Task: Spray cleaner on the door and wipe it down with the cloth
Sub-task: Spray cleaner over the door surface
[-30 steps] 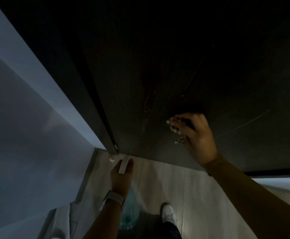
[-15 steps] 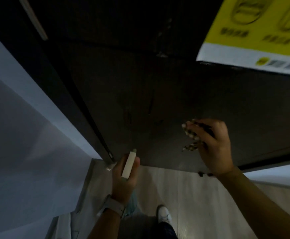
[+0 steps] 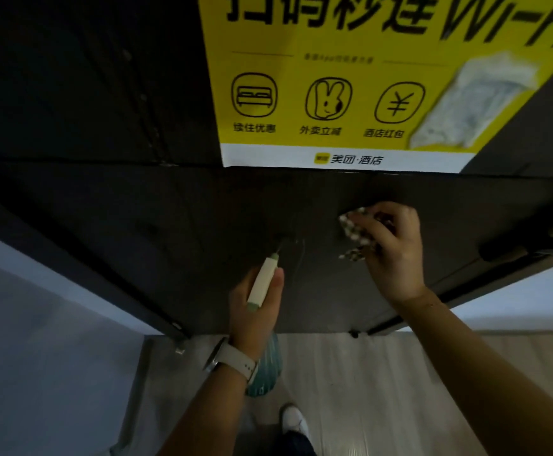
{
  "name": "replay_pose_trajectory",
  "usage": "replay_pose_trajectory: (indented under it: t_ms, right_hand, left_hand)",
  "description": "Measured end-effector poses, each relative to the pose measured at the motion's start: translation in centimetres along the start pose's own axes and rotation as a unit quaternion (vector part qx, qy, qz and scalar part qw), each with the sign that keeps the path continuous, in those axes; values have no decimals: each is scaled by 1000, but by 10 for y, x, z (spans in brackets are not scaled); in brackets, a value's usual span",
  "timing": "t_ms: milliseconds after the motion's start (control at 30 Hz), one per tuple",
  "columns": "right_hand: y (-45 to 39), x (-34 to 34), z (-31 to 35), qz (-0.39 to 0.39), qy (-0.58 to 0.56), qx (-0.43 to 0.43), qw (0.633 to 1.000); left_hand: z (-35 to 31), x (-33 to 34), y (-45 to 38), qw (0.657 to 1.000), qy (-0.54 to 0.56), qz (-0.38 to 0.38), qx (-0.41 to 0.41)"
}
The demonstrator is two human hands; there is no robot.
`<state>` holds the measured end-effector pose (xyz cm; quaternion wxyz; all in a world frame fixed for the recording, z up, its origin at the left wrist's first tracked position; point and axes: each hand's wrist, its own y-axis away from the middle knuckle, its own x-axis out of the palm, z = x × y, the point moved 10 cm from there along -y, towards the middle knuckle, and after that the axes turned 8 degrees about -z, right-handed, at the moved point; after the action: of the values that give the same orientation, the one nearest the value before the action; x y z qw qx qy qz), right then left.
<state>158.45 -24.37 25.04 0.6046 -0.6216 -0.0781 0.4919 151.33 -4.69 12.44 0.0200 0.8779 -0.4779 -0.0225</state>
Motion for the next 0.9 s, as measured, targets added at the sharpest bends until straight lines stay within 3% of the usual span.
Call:
replay_pose_trajectory:
  t_ms: [400, 567, 733, 900]
  right_hand:
    - [4, 2, -3, -31, -3, -5, 1000]
    - [12, 3, -9, -16, -16, 3, 1000]
    - [20, 0, -17, -6, -11, 10, 1000]
    - [24, 5, -21, -10, -2, -7, 1000]
  left_hand:
    - [48, 9, 7, 999, -33, -22, -30]
    - [40, 19, 25, 999, -28, 18, 33]
    - [73, 26, 30, 999, -26, 11, -26]
    - [129, 32, 23, 994, -94, -12, -55]
